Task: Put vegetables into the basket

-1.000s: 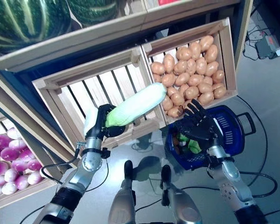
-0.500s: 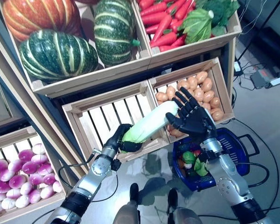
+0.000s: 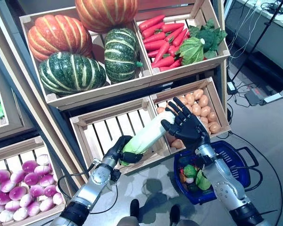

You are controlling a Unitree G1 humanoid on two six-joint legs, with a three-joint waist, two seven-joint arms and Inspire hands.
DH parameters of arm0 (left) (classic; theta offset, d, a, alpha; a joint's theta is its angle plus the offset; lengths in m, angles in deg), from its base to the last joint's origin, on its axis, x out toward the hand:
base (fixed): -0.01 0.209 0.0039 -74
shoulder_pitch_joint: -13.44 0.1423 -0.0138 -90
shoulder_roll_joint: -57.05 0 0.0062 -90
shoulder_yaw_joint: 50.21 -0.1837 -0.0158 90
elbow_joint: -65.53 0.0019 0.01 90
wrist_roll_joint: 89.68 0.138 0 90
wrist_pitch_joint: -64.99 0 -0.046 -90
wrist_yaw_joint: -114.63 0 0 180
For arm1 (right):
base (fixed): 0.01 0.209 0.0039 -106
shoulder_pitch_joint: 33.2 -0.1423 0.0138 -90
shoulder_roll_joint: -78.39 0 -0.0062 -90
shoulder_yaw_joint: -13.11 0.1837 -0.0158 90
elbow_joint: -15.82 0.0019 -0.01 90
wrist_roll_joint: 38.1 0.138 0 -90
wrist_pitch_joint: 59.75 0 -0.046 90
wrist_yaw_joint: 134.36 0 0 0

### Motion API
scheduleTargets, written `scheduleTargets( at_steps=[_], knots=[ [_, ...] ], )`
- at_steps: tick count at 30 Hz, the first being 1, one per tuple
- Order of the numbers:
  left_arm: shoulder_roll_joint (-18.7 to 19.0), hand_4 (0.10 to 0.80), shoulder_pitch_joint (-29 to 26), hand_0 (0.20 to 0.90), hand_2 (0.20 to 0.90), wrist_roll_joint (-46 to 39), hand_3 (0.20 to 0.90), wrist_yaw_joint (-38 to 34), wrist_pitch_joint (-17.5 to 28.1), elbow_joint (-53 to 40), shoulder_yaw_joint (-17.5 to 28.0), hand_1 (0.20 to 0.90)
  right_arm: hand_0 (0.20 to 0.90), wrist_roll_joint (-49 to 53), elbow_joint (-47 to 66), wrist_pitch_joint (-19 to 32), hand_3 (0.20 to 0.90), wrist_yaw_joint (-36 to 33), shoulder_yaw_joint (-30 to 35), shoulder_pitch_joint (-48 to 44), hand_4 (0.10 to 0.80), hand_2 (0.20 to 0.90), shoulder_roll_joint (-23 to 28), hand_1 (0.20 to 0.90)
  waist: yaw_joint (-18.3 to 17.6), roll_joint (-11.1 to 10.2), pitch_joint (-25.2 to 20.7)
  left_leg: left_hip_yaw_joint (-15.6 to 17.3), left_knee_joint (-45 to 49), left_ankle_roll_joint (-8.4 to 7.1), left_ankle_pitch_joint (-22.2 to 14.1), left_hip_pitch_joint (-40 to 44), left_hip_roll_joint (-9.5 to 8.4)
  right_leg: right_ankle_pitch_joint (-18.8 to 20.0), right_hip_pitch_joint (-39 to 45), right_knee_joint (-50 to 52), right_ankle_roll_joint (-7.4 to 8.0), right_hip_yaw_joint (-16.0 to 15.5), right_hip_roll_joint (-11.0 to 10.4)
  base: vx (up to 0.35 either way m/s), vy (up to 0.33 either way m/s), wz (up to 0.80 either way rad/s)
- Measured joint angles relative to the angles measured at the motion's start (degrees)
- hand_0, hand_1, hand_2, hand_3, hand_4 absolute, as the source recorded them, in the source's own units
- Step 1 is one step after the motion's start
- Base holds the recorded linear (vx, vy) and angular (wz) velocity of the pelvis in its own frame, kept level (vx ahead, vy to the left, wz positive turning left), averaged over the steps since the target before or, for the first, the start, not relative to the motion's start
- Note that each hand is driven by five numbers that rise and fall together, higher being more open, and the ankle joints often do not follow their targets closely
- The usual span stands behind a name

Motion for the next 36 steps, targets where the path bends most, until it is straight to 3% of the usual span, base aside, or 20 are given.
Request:
scheduleTargets(
  at_steps=[14,27,28,29,30,36],
  knots=[
    [-0.2,0.400,1.7,0.300,0.300,-3.6,0.300,0.9,0.0,0.0,-1.3,0.300,0.900,6.3,-6.3,-0.6,0.900,0.0,-4.8,0.7,0.800,0.900,-2.8,0.900,0.4,0.3,-2.5,0.0,0.0,0.03,0.0,0.1,-0.03,0.0,0.1,0.0,0.01,0.0,-0.1,0.000,0.000,0.00],
    [-1.4,0.400,1.7,0.300,0.300,-3.9,0.300,1.4,-0.8,-0.1,-1.9,0.300,0.900,1.1,-7.3,-5.4,0.900,0.4,-6.8,1.1,0.800,0.900,-1.8,0.900,0.6,0.3,-3.1,-0.1,0.0,0.04,0.0,0.0,-0.02,0.0,0.1,0.0,0.01,0.0,-0.1,0.000,0.000,0.00],
    [-1.4,0.400,1.7,0.300,0.300,-3.9,0.300,1.5,-1.2,-0.1,-1.9,0.300,0.822,1.1,-7.6,-5.7,0.822,0.5,-7.2,1.1,0.748,0.822,-1.5,0.822,0.6,0.3,-3.2,-0.1,0.0,0.04,0.0,0.0,-0.02,0.0,0.1,0.0,0.00,0.0,-0.1,0.000,0.000,0.00],
    [-1.4,0.400,1.7,0.300,0.300,-3.9,0.300,1.6,-1.4,-0.1,-1.9,0.300,0.585,1.1,-8.0,-5.8,0.585,0.7,-7.4,1.1,0.590,0.585,-1.4,0.585,0.6,0.3,-3.2,-0.1,0.0,0.04,0.0,0.0,-0.02,0.0,0.1,0.0,0.01,0.0,0.0,0.000,0.000,0.00],
    [-1.4,0.400,1.7,0.300,0.300,-3.9,0.300,1.8,-1.5,-0.1,-1.9,0.300,0.300,1.1,-8.6,-5.9,0.300,0.8,-7.6,1.1,0.400,0.300,-1.4,0.300,0.6,0.3,-3.3,-0.1,0.0,0.04,0.0,0.0,-0.02,0.0,0.1,0.0,0.00,0.0,0.0,0.000,0.000,0.00],
    [-1.3,0.400,2.1,0.300,0.300,-3.8,0.300,4.0,-1.9,-1.2,-3.0,0.300,0.300,-0.9,-10.9,-5.7,0.300,0.8,-6.9,0.8,0.400,0.300,-0.6,0.300,0.8,0.3,-3.8,-0.2,0.0,0.05,0.0,0.0,-0.03,0.0,0.1,0.0,0.01,0.0,-0.1,0.000,0.000,0.00]
  ],
)
